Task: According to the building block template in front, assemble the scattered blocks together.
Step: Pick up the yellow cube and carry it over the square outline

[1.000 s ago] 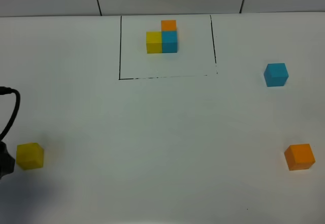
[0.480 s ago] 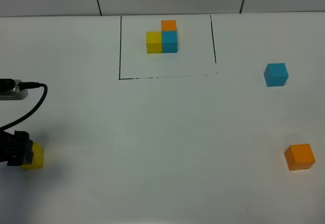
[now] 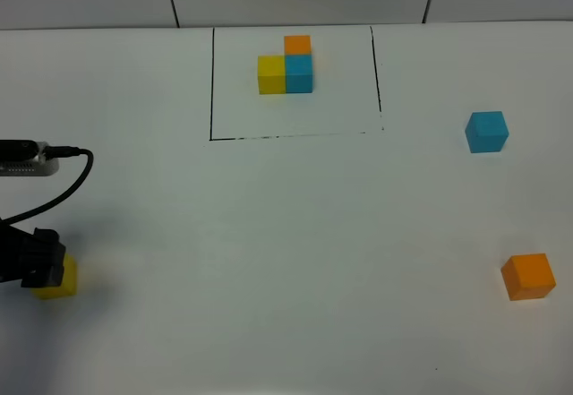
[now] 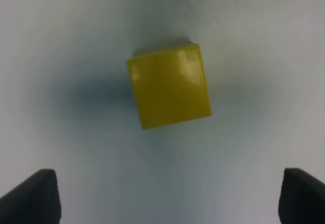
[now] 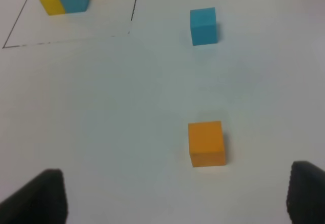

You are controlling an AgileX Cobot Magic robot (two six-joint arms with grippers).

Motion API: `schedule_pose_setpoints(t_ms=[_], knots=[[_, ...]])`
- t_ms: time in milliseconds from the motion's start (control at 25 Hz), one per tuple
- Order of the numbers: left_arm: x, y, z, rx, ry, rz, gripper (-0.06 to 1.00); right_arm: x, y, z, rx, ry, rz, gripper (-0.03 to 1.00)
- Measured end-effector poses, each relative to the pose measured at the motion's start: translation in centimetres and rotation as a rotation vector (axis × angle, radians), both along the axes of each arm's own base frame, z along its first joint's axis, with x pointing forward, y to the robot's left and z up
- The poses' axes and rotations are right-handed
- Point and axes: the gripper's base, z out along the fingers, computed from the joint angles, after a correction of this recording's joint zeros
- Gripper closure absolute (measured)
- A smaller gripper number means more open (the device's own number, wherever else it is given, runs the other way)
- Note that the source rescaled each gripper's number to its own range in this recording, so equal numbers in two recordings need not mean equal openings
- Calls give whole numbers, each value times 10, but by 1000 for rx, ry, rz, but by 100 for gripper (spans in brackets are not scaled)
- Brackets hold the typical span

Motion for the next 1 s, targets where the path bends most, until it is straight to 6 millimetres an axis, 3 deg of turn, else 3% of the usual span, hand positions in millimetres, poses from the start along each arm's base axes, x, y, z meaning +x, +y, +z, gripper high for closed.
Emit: schedule_pose_setpoints(t_ms=[600, 1000], knots=[[21, -1, -38, -7, 66, 74, 13, 0, 1, 0, 10, 0, 6, 22], [27, -2, -47, -6, 83, 75, 13, 0, 1, 0, 13, 0, 8, 22]])
